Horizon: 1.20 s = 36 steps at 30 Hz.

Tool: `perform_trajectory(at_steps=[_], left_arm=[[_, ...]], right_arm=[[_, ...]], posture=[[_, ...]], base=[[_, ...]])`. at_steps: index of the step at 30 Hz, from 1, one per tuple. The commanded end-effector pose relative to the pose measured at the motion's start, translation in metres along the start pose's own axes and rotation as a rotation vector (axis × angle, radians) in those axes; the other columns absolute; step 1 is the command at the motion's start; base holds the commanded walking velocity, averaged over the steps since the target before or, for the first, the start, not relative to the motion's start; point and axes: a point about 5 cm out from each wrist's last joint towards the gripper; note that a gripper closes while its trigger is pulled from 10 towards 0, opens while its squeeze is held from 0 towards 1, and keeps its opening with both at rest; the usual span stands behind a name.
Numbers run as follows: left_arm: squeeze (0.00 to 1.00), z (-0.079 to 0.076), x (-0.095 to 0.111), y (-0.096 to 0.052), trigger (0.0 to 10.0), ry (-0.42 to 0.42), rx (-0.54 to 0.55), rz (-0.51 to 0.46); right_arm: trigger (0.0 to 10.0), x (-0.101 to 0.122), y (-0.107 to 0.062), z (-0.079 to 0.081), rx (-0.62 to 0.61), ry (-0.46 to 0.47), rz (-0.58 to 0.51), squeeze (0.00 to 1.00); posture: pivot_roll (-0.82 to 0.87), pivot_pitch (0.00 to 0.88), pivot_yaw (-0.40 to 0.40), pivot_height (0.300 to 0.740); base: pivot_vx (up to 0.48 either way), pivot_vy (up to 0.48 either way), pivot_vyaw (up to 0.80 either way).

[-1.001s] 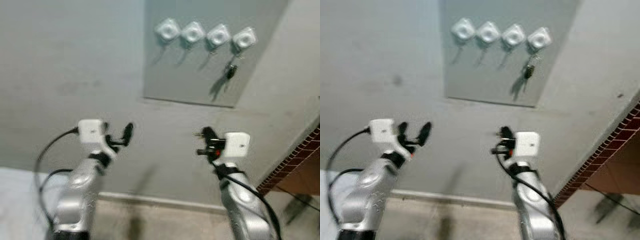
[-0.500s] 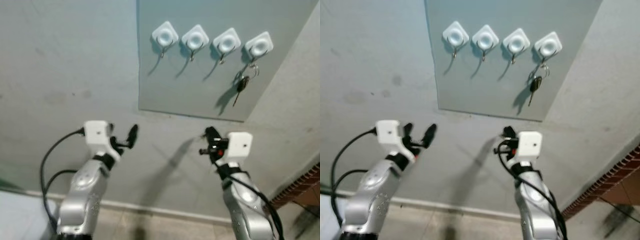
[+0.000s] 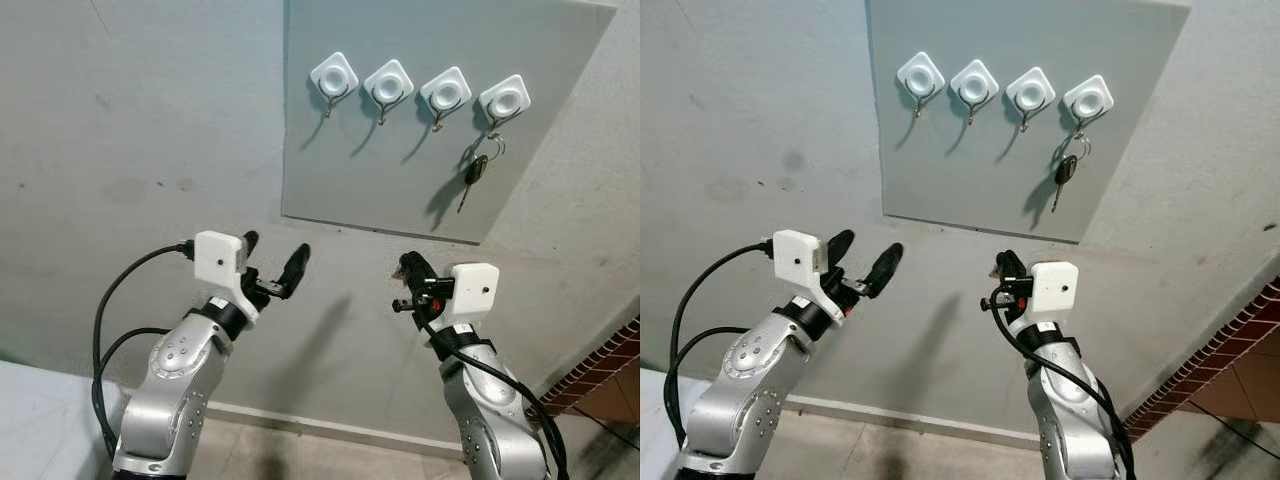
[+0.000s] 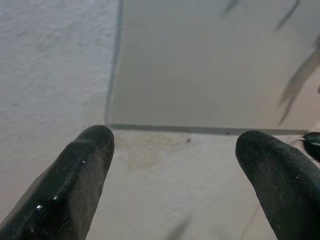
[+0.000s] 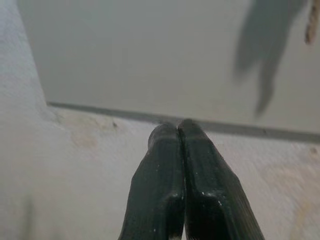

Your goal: Hang keys on a hook

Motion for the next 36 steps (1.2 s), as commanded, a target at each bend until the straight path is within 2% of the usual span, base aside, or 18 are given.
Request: perform_trajectory(at_steps=[1,6,9,20,30,36], left_arm=[[0.0,-0.008,0.007,0.004,10.0,0.018,-0.05,-0.004],[0.0,-0.022,0.019,0.011,10.0,0.039,-0.117,-0.026],[0.0,-0.026,0.03,0.017,10.0,0.056,-0.151,-0.056],[0.0,-0.026,0.038,0.02,10.0,0.056,-0.166,-0.065],[0.0,-0.025,0.045,0.025,10.0,0.071,-0.171,-0.083],[0.0,-0.021,0.056,0.029,10.0,0.08,-0.169,-0.115]], right_arm=[[10.0,0.015,0.005,0.001,0.035,0.0,-0.056,0.0],[10.0,0.02,0.015,0.005,0.073,0.001,-0.077,0.0],[10.0,0.029,0.023,0.015,0.137,0.025,-0.12,0.0],[10.0,0.052,0.035,0.033,0.25,0.11,-0.211,0.0],[10.0,0.068,0.045,0.041,0.299,0.132,-0.272,0.0],[10.0,0.086,0.054,0.047,0.333,0.14,-0.338,0.0]], posture=[[0.01,0.0,-0.052,0.732],[0.02,0.0,-0.054,0.732],[0.02,0.0,-0.055,0.732],[0.03,0.0,-0.051,0.732],[0.03,0.0,-0.051,0.732],[0.04,0.0,-0.052,0.732]], base=[[0.0,0.0,0.0],[0.0,0.0,0.0],[0.0,0.0,0.0],[0.0,0.0,0.0],[0.0,0.0,0.0],[0.0,0.0,0.0]])
Point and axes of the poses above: a point about 5 cm out from each wrist's last joint towards the gripper, its own y axis pointing out of the wrist towards the gripper, its own x axis along the axis of the wrist's last joint, z = x × y, and after that the axes turned 8 degrees about -y, right-handed
